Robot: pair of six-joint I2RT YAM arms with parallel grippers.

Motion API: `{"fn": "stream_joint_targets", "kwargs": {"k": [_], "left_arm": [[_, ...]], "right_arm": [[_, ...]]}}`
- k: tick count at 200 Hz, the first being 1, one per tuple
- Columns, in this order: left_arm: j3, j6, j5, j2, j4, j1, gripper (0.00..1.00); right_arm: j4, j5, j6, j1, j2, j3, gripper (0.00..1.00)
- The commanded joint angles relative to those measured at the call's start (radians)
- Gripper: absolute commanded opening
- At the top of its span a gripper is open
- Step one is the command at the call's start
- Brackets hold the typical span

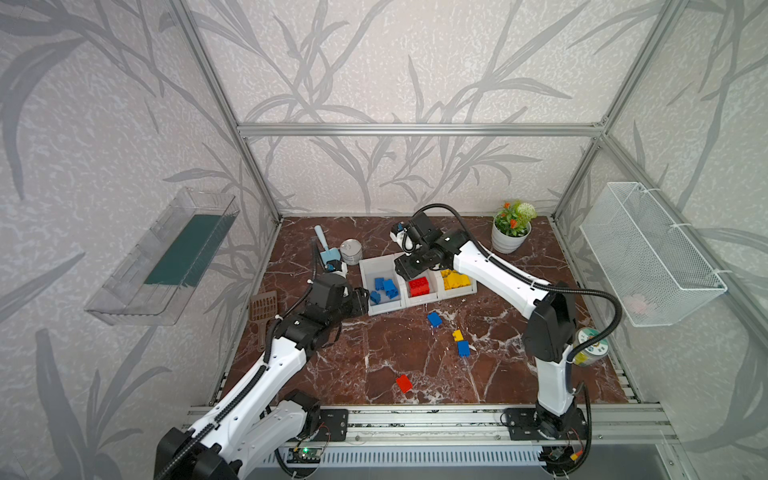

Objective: Sort the legos into containers by color
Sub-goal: 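Grasp a loose blue brick with the left gripper while the right gripper withdraws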

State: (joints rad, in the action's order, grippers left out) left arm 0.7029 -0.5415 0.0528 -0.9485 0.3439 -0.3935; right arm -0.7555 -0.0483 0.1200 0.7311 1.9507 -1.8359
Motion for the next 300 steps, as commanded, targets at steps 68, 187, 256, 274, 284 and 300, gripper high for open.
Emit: {"fn": "stream_joint_targets", "kwargs": {"k": [68,187,256,274,284,300], "left_arm": [[0.049,0.054,0.036,-0.116,-0.019,-0.049,0.60],[0.320,0.246,0.068,-0.568,0.015,-0.337,0.65],[0.561,0.392,0.064,-0.857,0.167,-0.445,0.67],[0.593,0.421,0.054,-0.908,0.166,-0.456,0.68],[0.616,0.436,0.055,-0.935,0.175,-0.461,0.69],[0.650,0.457,0.055,-0.972,0.192,-0.467,0.69]], "right_arm": [[0.143,0.098,0.108,-0.116,-0.457,0.532,0.60],[0.116,0.247,0.327,-0.165,-0.869,0.972,0.61],[0.085,0.272,0.390,-0.176,-0.969,1.044,0.61],[0.087,0.274,0.400,-0.177,-0.989,1.062,0.61],[0.087,0.274,0.402,-0.178,-0.996,1.070,0.61],[0.085,0.272,0.403,-0.179,-1.004,1.076,0.61]]}}
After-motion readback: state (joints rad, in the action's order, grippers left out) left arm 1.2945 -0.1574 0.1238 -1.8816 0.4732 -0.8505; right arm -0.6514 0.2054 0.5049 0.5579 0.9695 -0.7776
